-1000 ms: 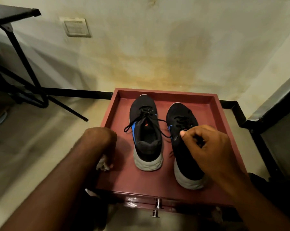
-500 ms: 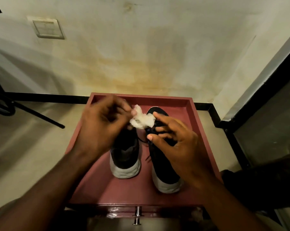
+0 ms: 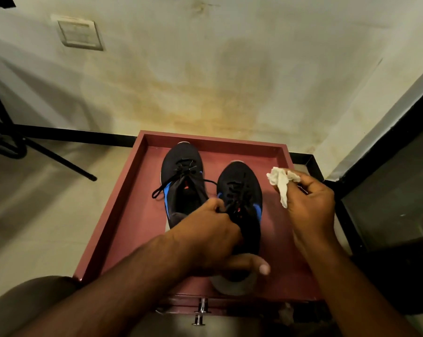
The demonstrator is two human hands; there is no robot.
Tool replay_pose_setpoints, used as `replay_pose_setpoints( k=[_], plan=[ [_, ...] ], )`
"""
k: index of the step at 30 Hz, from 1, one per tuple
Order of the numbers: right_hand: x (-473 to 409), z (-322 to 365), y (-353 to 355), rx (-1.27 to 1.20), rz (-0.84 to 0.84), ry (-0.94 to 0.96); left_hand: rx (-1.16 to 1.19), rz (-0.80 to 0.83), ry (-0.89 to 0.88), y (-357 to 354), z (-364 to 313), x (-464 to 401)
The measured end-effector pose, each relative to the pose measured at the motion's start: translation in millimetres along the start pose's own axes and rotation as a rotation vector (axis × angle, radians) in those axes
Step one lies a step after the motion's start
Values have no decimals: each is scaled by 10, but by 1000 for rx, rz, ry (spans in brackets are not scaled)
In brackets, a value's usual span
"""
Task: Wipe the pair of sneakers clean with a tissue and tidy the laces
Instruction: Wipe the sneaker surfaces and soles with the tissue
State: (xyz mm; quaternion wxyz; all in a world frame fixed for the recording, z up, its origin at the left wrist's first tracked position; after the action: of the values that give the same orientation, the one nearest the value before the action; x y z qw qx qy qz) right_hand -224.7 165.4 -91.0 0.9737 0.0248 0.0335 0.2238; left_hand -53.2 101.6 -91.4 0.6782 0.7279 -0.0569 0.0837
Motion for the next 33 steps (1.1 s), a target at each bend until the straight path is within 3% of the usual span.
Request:
replay_pose_setpoints(
  k=[4,8,11,14,18,20,23,26,27,30,33],
  plan=[
    [-11,-21,-62,214,64,18,84,98,241,23,157,145],
    [75,106,-252,583,196,238,162,-179,492,213,348,219],
    [76,45,-326,657,219,245,137,-362,405,250,301,143],
    [66,39,-428,719,226,262,313,-208,265,-74,190,-15],
    [207,-179,-760,1056,531,208,360,-150,292,-230,268,-43],
    [244,-202,-740,1080,559,167,343,-125,314,-247,286,-37],
    [160,-167,-574,1059,487,99,370,-101,301,-284,238,-44],
    [59,0,-417,940,260,200,359,-105,290,-284,221,-41],
    [61,-6,-433,904,273,222,353,-105,295,-286,217,-39],
    [207,-199,-665,996,542,214,373,-123,321,-299,221,-32],
    [208,-225,-635,1093,568,170,391,-130,328,-313,230,-43]
  ],
)
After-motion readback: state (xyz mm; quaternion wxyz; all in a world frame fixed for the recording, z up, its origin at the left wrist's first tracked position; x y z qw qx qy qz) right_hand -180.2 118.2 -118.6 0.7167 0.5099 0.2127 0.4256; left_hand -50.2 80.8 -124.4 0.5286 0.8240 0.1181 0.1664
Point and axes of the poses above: each hand's wrist, its own x-axis away from the middle knuckle, its own y-axis out of the back of the hand, z = x × y, the point moved 9 cm from there along -x, towards the middle knuckle, and after that the axes turned 3 degrees about -y, right-handed, at the moved point
